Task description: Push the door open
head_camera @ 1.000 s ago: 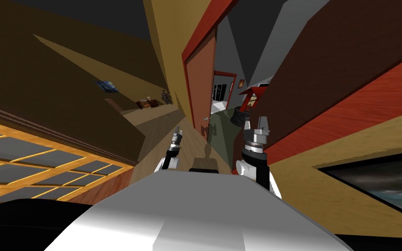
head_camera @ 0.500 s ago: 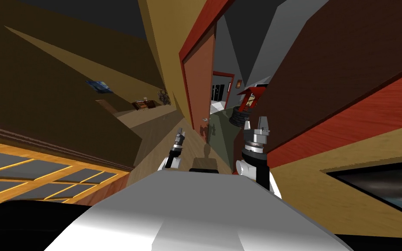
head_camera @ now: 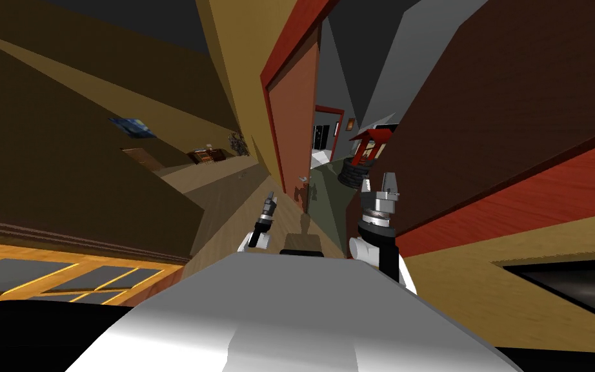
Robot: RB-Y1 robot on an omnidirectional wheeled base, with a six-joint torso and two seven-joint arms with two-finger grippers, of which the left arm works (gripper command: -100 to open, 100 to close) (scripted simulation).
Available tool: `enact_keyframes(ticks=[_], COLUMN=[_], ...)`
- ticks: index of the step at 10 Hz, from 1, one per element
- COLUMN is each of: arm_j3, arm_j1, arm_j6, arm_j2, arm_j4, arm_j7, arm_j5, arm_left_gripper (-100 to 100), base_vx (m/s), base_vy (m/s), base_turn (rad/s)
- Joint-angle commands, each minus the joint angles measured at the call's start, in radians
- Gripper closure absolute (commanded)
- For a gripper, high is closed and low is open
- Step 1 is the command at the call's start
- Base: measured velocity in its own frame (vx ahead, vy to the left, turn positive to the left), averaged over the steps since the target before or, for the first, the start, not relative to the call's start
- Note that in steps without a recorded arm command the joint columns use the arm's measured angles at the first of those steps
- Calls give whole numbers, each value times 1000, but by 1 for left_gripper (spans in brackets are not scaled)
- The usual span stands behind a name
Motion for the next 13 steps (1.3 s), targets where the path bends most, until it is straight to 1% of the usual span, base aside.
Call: enact_keyframes(ticks=[1,5,6,7,9,10,11,12,13], arm_j3=[-11,-34,-45,-51,-74,-74,-80,-91,-97], arm_j1=[-7,-37,-52,-59,-89,-89,-97,-112,-119], arm_j6=[-12,-32,-41,-46,-65,-65,-70,-80,-85], arm_j2=[1,3,5,5,4,4,4,4,3], arm_j4=[30,107,146,165,243,243,262,301,320], arm_j7=[1,4,6,7,10,10,11,13,14], arm_j5=[-1,-1,-1,-1,-1,-1,-1,-1,-1], arm_left_gripper=[-100,-100,-100,-100,-100,-100,-100,-100,-100], base_vx=[93,96,121,114,154,103,77,104,111], base_vy=[53,51,76,73,85,87,62,72,69], base_turn=[-56,-67,-112,-78,-112,-44,-35,-108,-88])
